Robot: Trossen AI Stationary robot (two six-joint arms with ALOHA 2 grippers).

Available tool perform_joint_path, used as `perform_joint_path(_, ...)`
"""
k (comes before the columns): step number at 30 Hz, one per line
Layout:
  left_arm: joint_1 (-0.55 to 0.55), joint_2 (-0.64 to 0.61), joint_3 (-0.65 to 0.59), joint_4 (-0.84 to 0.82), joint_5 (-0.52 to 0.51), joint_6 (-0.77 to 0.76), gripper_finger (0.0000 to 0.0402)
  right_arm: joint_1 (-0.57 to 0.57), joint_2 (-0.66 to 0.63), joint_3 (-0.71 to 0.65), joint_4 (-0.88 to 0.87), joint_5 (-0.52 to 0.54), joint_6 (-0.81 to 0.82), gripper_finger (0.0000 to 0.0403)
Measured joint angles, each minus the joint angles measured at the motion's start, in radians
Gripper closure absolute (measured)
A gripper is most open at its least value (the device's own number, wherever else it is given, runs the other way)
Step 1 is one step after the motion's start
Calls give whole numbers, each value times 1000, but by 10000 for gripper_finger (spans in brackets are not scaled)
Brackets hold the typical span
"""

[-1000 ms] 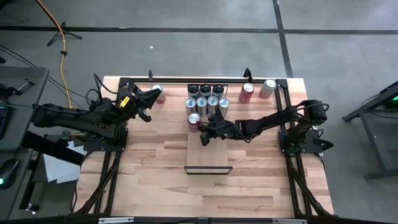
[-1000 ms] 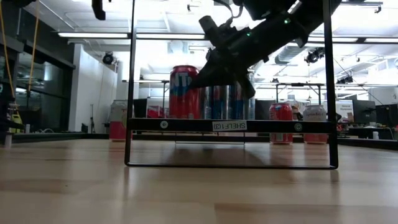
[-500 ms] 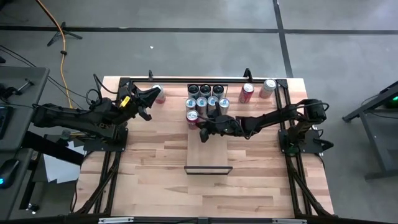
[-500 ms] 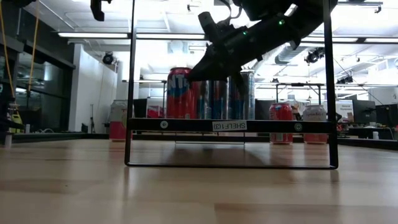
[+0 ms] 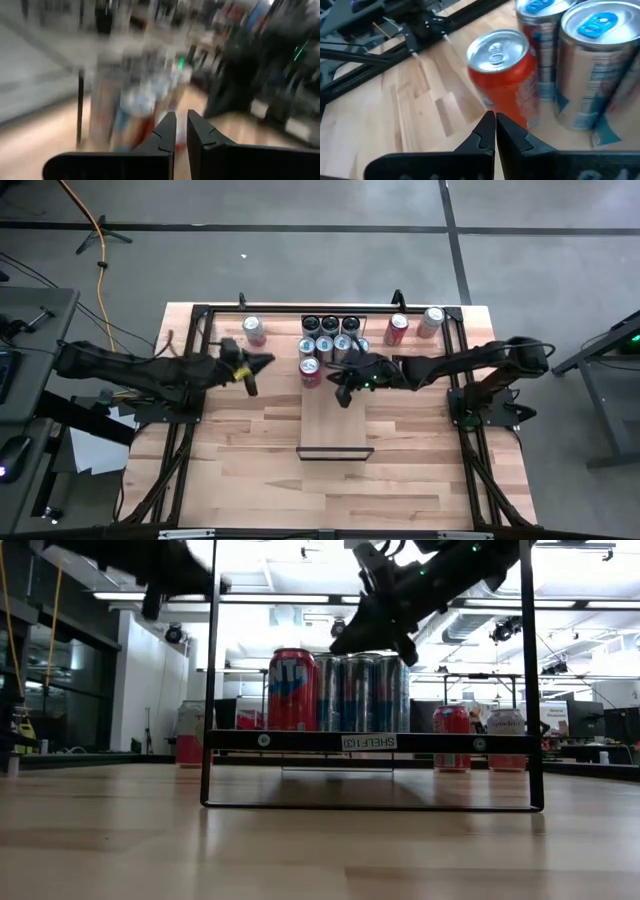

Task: Place canned beverage on shelf
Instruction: Put the left red soda can on the shelf

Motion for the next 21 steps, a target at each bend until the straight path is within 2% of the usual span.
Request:
perform_joint_path(2, -20, 55, -1, -99, 1, -81, 401, -16, 3, 0, 0, -9, 9, 403)
perform_joint_path(4, -35, 130, -14, -108, 5, -139, 401, -29, 31, 3, 40, -11, 39, 403)
perform_joint_path(12, -29, 401, -75, 150, 48, -161, 401, -39, 132, 0, 109, 34, 77, 403)
perform_joint_path(16, 1, 481, -73, 274, 80, -138, 401, -39, 134, 0, 118, 47, 116, 403)
perform_joint_path(21, 22, 533, -75, 343, 88, -137, 401, -22, 134, 0, 118, 21, 170, 403)
